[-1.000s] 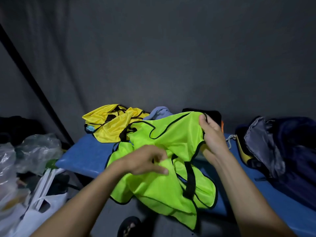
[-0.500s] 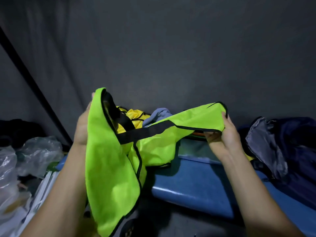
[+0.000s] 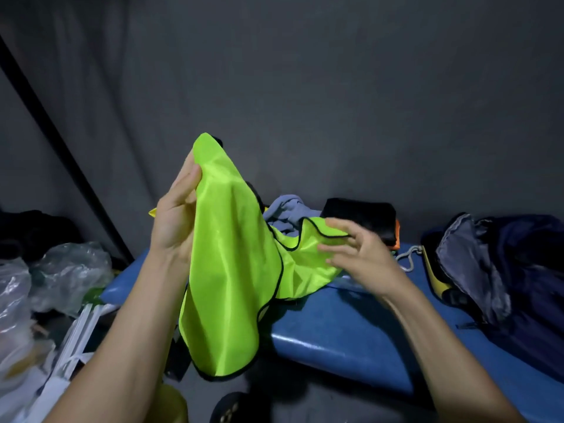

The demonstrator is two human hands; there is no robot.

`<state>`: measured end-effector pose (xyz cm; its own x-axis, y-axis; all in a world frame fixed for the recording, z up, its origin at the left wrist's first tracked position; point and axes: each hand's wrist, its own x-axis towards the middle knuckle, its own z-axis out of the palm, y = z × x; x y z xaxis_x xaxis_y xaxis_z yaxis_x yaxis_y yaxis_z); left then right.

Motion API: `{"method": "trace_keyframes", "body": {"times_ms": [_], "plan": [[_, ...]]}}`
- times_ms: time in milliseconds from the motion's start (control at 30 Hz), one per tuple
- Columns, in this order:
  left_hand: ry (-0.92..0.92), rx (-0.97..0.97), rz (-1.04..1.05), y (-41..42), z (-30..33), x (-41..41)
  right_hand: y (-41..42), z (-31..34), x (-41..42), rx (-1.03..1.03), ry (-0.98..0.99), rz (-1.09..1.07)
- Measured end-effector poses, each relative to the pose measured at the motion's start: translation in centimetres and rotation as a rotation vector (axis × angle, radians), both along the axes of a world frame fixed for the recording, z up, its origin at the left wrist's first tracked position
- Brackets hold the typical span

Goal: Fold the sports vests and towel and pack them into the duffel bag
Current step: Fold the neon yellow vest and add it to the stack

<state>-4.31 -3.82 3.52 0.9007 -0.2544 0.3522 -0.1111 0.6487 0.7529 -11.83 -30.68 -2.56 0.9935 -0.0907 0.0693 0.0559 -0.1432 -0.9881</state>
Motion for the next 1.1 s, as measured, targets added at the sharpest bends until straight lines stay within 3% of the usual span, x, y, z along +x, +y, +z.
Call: {"method": "trace_keyframes", "body": {"times_ms": [67, 200, 467, 533, 600, 667, 700, 733, 800, 900, 967, 1100], "plan": [[-0.07, 0.072, 0.072, -0.8, 0.5, -0.4, 1.8, -1.2, -0.4, 0.026, 0.078, 0.078], [-0.058, 0.062, 0.006, -2.2, 0.4, -0.6, 5.1, -3.0, -0.3, 0.106, 0.137, 0.129], [0.017, -0.09, -0.063, -1.3, 0.3, 0.5, 4.9, -1.9, 0.8, 0.246, -0.107, -0.074], [0.191, 0.044, 0.133, -0.1, -0.5, 1.7, 3.8, -1.3, 1.0, 0.264, -0.2, -0.156], [0.294, 0.496, 0.498, 1.0, -1.9, 2.9, 2.8, -0.7, 1.2, 0.254, -0.266, -0.206], [0.128, 1.141, 0.808, 1.3, -3.5, 3.3, 2.6, -0.4, 1.2, 0.232, -0.308, -0.206], [-0.082, 1.291, 0.907, 1.0, -3.9, 3.0, 2.8, -0.4, 1.3, 0.222, -0.32, -0.191], [-0.302, 1.276, 0.916, 0.2, -3.9, 2.4, 3.1, -0.3, 1.3, 0.214, -0.327, -0.168], [-0.593, 1.03, 0.644, -1.9, -3.2, 0.8, 3.7, -0.3, 1.3, 0.204, -0.344, -0.124], [-0.818, 1.134, 0.284, -5.1, -3.7, -1.2, 4.2, -0.2, 1.1, 0.191, -0.358, -0.075], [-0.869, 1.181, 0.268, -5.9, -4.7, -0.9, 4.1, 0.1, 1.0, 0.195, -0.36, -0.064], [-0.912, 1.178, 0.43, -5.6, -4.4, -0.2, 3.3, 0.7, 0.7, 0.212, -0.368, -0.099]]}}
